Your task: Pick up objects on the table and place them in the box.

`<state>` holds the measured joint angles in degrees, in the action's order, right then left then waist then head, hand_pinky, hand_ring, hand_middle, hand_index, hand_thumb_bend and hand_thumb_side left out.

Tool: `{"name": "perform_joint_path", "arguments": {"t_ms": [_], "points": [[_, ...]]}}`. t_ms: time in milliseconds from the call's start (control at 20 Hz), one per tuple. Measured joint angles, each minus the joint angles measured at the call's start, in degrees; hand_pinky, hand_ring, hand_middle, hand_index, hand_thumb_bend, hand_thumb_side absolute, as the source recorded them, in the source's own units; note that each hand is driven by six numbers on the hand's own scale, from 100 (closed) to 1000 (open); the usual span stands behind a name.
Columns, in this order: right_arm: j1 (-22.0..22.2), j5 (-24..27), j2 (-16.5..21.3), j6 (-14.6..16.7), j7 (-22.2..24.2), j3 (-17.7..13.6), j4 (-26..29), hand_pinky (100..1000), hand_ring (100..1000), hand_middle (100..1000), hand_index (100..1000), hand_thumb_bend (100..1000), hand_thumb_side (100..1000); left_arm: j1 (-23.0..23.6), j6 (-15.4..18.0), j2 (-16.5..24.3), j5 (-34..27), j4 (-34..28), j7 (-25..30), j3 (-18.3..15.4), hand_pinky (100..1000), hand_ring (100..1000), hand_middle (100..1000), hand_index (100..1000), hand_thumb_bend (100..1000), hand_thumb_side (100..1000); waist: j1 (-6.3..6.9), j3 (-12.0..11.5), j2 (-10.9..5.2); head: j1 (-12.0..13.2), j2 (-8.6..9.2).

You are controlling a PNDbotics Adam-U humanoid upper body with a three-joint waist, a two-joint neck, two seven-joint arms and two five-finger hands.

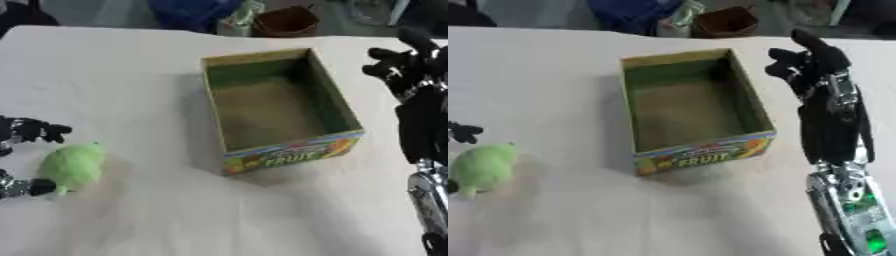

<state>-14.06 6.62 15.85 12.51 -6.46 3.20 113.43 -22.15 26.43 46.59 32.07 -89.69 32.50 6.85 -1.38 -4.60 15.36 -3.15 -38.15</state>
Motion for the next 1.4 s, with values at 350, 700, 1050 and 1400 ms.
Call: {"name": "perform_joint_path", "arguments": {"t_ms": [350, 700, 1050, 1400], "points": [[0.35, -0.02, -0.14, -0.3, 0.32, 0.03, 0.0, 758, 811, 536, 870, 100, 979, -0.6, 0.3, -1.77, 1.33, 1.12, 1.0, 0.46, 723, 820, 805, 1000, 558, 880, 0.0, 0.11, 0.03, 0.04, 0.0], [0.47, -0.03, -0.43, -0.32, 0.61, 0.33, 0.0, 759, 812, 535, 871, 100, 979, -1.19, 1.55, -1.77, 6.66, 1.9, -1.72, 1.48, 711, 816, 817, 1000, 599, 883, 0.0, 0.27, 0.12, 0.28, 0.0], [0.52, -0.05, -0.44, -0.42, 0.9, 0.36, 0.0, 760, 813, 534, 869, 100, 978, -1.92, 3.04, -2.89, 12.31, 3.96, -3.67, 2.61, 676, 763, 688, 938, 593, 891, 0.0, 0.33, 0.17, 0.49, 0.0], [0.56, -0.05, -0.45, -0.4, 0.99, 0.37, 0.0, 761, 815, 534, 871, 100, 979, -3.01, 3.69, -3.82, 15.26, 5.33, -6.04, 2.89, 631, 691, 585, 849, 420, 839, 0.01, 0.35, 0.17, 0.56, -0.01]]}}
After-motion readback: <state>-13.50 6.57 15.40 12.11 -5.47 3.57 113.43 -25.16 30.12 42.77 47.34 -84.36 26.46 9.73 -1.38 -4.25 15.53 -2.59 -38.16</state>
